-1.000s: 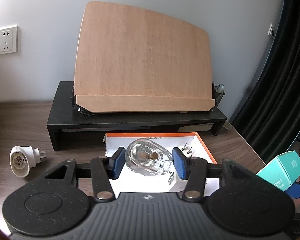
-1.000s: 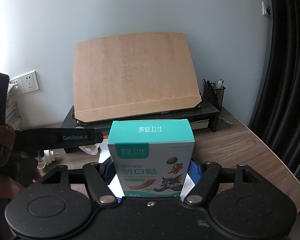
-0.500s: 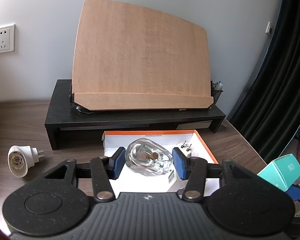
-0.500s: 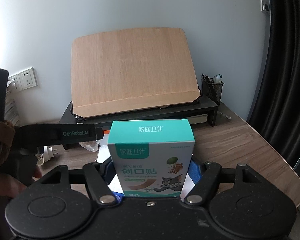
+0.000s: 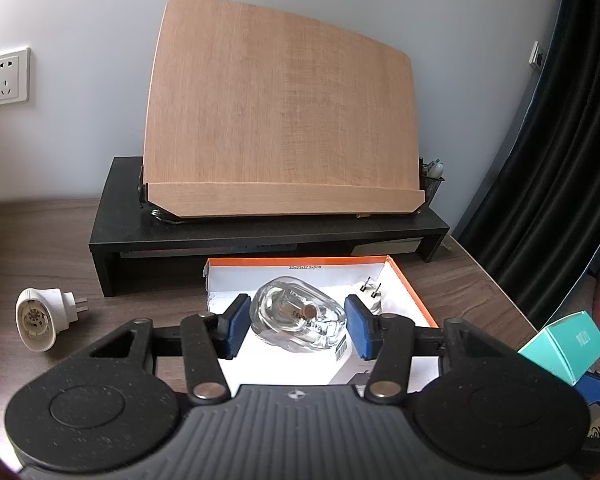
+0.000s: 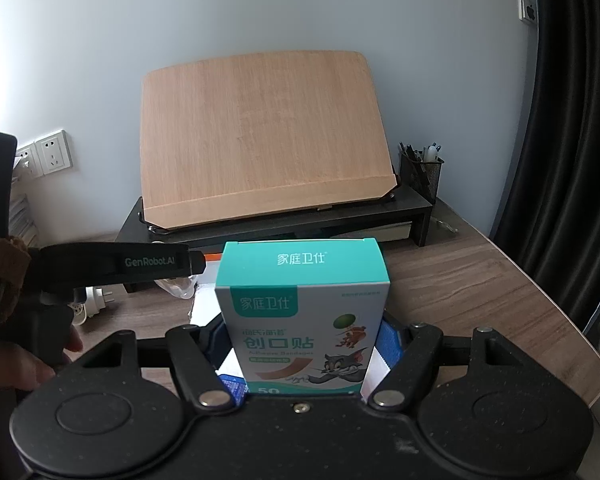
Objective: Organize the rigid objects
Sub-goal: 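Lower the teal bandage box into the tray and open the right tool, then lower the glass refill bottle into the tray and open the left tool, then move both open tools to the table beside the paper stack, then grasp the white pill bottle with the left tool while the right tool grasps the white plug adapter, then carry the pill bottle in the left tool and adapter in the right tool to the tray, then hold the pill bottle and the adapter above the tray with both tools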
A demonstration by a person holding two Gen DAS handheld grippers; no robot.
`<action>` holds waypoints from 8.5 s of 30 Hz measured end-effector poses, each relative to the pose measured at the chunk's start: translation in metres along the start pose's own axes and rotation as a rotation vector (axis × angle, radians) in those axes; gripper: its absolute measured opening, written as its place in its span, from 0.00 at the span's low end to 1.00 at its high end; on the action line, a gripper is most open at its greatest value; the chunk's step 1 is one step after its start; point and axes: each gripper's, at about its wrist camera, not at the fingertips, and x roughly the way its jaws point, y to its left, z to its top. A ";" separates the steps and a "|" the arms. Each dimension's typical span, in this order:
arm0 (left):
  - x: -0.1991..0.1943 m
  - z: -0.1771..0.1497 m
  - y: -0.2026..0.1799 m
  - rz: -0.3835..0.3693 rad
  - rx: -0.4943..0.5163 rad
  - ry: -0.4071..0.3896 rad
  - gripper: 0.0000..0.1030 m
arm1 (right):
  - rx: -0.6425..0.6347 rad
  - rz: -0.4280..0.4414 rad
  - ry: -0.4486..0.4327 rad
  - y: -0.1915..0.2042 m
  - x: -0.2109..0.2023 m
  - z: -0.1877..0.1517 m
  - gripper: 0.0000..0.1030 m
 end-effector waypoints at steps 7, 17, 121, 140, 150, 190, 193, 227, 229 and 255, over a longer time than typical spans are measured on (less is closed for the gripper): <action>0.001 -0.001 -0.001 -0.004 0.005 0.006 0.50 | 0.004 -0.009 0.011 -0.004 -0.001 -0.004 0.82; 0.008 -0.002 -0.002 0.000 0.008 0.018 0.50 | 0.004 -0.009 0.048 -0.007 0.004 -0.005 0.82; -0.170 -0.102 0.325 0.597 -0.493 -0.023 0.92 | -0.481 0.943 0.214 0.458 0.314 0.020 0.89; -0.072 -0.065 0.320 0.489 -0.141 0.000 0.95 | -0.395 0.819 0.007 0.281 0.137 0.007 0.94; -0.044 -0.054 0.325 0.463 -0.098 0.036 0.32 | -0.353 0.550 0.002 0.245 0.142 -0.006 0.94; -0.075 -0.076 0.319 0.385 -0.277 0.001 0.32 | -0.072 0.097 0.063 0.323 0.258 -0.019 0.97; -0.077 -0.078 0.320 0.392 -0.285 -0.001 0.32 | -0.118 0.120 0.070 0.324 0.253 -0.018 0.61; -0.090 -0.037 0.147 0.360 -0.261 -0.005 0.32 | -0.086 0.315 -0.055 0.109 0.037 -0.001 0.61; -0.085 -0.033 0.124 0.339 -0.237 -0.001 0.32 | -0.073 0.293 -0.066 0.085 0.027 -0.002 0.61; -0.043 -0.036 -0.053 0.114 -0.042 0.019 0.32 | 0.082 0.091 -0.119 -0.120 -0.045 -0.034 0.61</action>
